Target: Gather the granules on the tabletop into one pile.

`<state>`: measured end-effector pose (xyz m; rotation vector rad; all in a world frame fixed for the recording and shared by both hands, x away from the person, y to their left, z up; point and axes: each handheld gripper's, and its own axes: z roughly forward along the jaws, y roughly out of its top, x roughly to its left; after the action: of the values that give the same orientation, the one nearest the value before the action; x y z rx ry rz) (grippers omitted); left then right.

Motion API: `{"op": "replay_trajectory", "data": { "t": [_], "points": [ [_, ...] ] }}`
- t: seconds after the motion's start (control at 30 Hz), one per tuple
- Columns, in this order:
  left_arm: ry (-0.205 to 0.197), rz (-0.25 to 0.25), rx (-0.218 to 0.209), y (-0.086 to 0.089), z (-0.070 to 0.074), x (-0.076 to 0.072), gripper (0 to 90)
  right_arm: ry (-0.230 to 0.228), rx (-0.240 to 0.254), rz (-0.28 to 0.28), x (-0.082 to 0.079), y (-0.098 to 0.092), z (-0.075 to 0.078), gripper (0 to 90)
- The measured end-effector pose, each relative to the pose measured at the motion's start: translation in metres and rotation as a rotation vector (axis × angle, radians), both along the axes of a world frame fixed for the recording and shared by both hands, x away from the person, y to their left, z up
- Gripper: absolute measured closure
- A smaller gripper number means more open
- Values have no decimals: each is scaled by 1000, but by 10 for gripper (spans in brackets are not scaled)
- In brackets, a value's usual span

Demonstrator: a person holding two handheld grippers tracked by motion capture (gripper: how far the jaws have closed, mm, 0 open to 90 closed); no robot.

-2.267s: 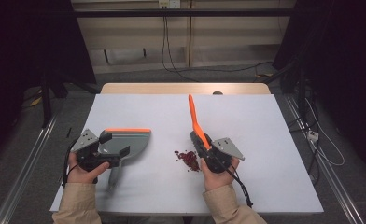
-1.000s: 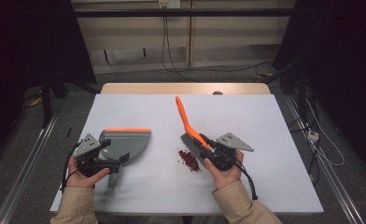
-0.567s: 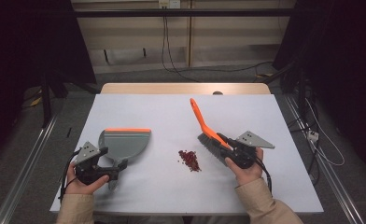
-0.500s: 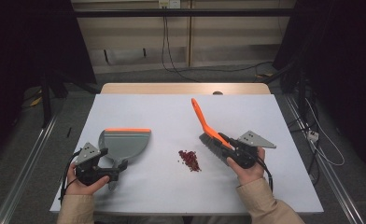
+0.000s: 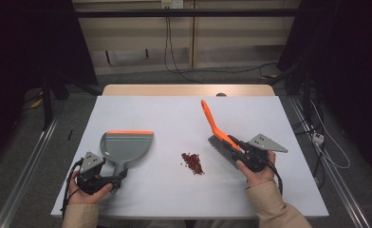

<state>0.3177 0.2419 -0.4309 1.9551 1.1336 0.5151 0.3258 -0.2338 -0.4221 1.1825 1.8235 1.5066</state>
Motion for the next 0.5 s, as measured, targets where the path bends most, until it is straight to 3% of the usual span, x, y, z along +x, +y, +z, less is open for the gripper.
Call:
{"op": "replay_trajectory", "data": {
  "t": [0.2,0.3,0.5],
  "points": [
    [25,39,23,3,-5,0,86,-5,7,-9,0,0,0,709],
    [27,46,15,4,-6,1,86,-6,7,-10,1,1,0,709],
    [37,48,38,-7,-7,5,96,-11,5,-14,1,2,1,709]
  ]
}}
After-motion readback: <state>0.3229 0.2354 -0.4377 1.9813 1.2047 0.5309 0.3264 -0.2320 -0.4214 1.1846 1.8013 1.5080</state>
